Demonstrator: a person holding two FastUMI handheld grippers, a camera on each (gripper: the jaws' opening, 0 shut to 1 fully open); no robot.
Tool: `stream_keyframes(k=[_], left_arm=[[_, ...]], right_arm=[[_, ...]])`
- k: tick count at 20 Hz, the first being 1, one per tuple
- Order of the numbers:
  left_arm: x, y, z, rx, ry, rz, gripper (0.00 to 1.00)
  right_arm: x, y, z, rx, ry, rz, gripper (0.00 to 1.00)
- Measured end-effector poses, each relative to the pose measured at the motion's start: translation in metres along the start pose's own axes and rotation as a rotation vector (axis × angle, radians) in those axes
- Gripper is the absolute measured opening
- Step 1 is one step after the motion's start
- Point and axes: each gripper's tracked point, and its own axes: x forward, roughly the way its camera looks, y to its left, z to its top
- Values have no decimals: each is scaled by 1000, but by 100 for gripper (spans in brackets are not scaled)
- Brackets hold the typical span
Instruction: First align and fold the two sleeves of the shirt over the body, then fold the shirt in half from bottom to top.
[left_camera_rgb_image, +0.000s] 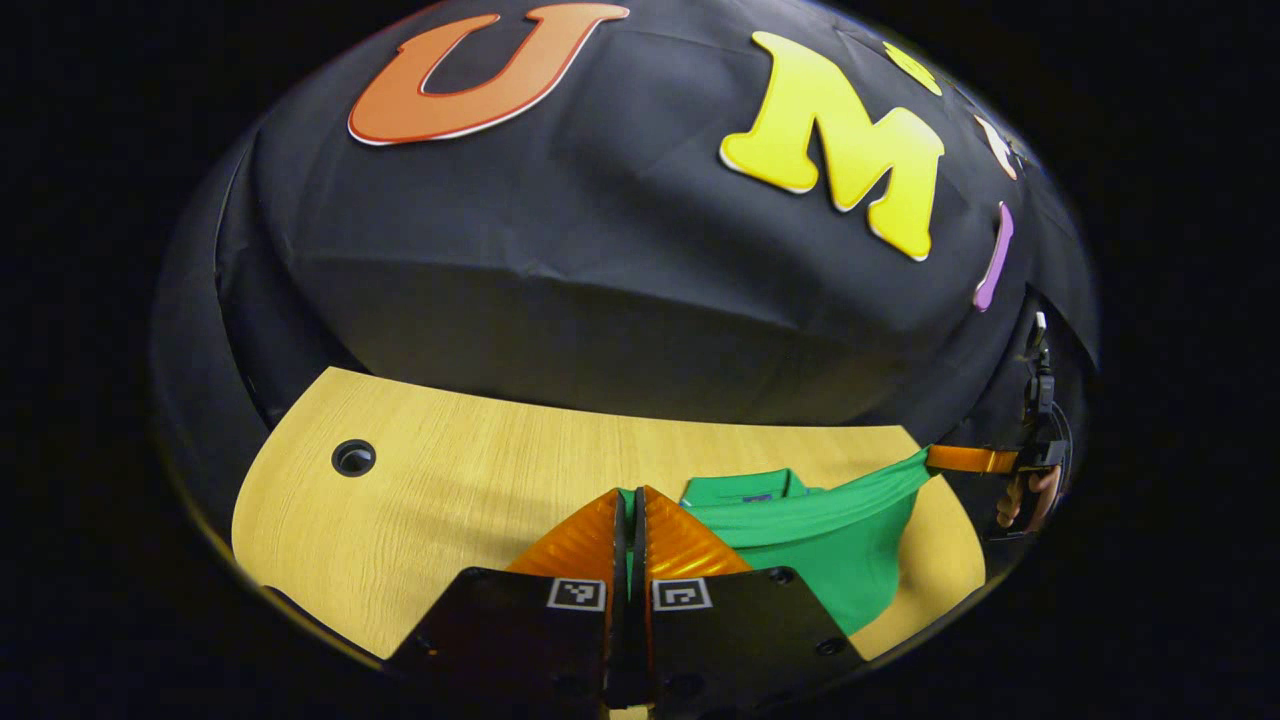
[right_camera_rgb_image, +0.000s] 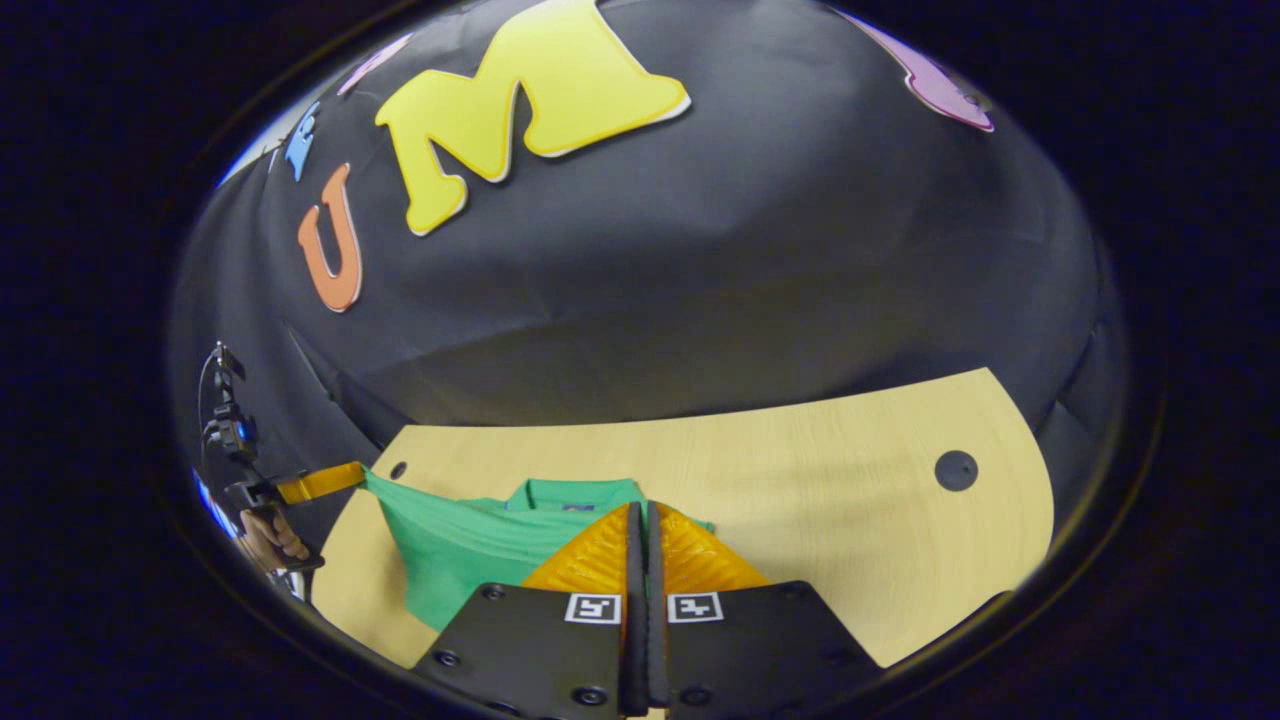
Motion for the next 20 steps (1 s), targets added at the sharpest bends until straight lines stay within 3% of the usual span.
stream_keyframes(k=[6,7,8,15,17,18,20], left_arm=[[64,6,-24,44,-2,46,4],[71,7,-32,53,16,53,0],[77,10,-42,62,39,66,4],[92,25,-71,75,106,135,6],[89,27,-69,84,102,160,11],[86,26,-64,87,93,160,18],[78,24,-50,102,61,166,31]], right_arm=[[51,-8,-25,-105,26,-42,0],[58,-12,-26,-124,29,-59,0],[66,-18,-27,-146,28,-87,0],[86,-34,-41,-208,40,-175,3],[84,-33,-37,-216,22,-201,8],[80,-34,-33,-221,13,-213,7],[68,-33,-20,-238,-24,-242,36]])
